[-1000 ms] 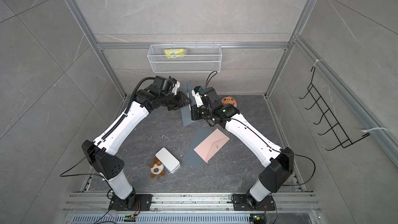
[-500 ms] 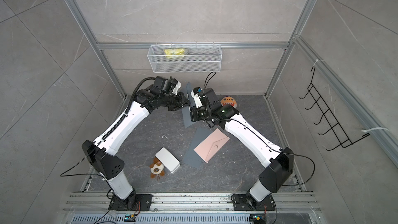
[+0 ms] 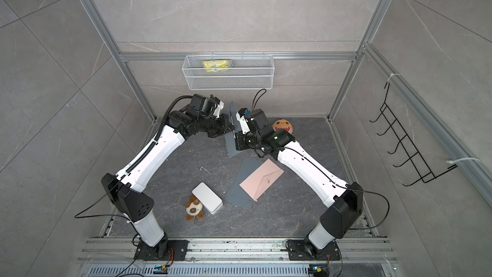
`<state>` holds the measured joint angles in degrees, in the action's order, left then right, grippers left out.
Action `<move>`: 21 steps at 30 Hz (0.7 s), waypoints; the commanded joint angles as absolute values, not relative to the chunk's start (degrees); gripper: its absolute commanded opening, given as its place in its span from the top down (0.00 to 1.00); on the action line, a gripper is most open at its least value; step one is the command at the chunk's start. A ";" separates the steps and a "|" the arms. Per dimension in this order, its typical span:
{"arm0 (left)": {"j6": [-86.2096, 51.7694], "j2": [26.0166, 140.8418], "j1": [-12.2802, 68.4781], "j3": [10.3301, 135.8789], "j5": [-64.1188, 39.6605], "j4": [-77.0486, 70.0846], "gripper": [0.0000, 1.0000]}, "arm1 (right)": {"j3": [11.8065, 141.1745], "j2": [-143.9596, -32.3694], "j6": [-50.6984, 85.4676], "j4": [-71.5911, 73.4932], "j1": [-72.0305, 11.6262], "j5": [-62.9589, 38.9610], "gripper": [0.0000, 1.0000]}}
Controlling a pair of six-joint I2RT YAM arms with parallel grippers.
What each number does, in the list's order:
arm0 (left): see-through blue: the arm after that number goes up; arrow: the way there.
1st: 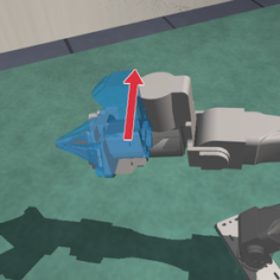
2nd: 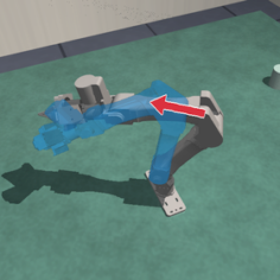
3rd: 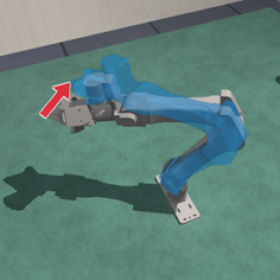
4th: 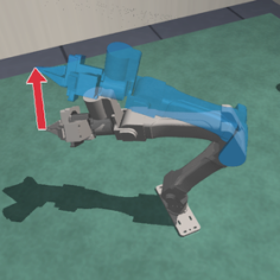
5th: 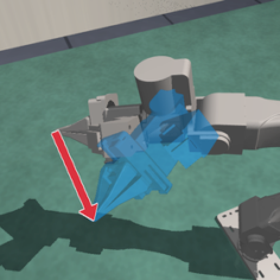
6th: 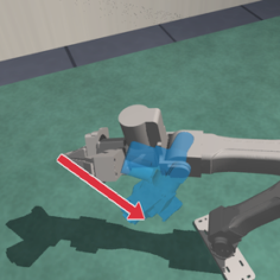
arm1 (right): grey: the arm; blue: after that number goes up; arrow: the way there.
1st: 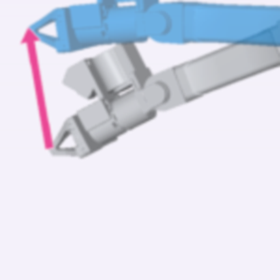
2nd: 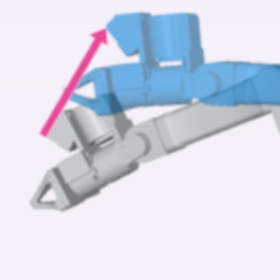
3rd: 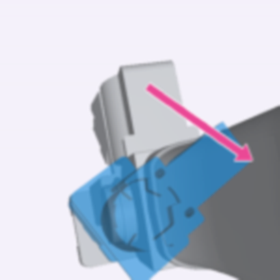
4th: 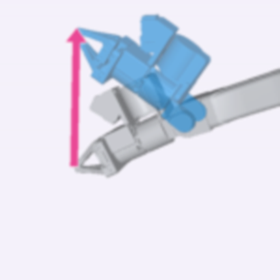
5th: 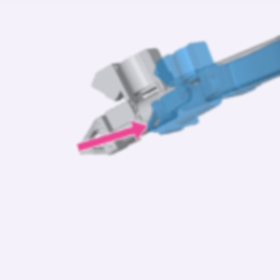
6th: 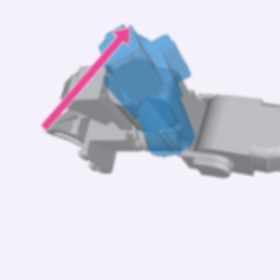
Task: Take the letter paper out of the envelope
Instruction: Take out the letter paper from the envelope.
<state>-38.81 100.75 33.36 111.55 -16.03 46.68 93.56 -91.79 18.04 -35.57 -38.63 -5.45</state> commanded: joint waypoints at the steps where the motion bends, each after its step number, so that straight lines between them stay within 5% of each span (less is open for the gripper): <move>1: -39.59 99.51 33.89 113.91 -17.10 45.71 1.00 | 94.76 -92.47 18.97 -37.65 -38.97 -2.89 1.00; 21: -44.46 97.40 34.21 118.59 -18.45 40.69 1.00 | 95.57 -93.39 25.54 -43.71 -33.18 -3.58 1.00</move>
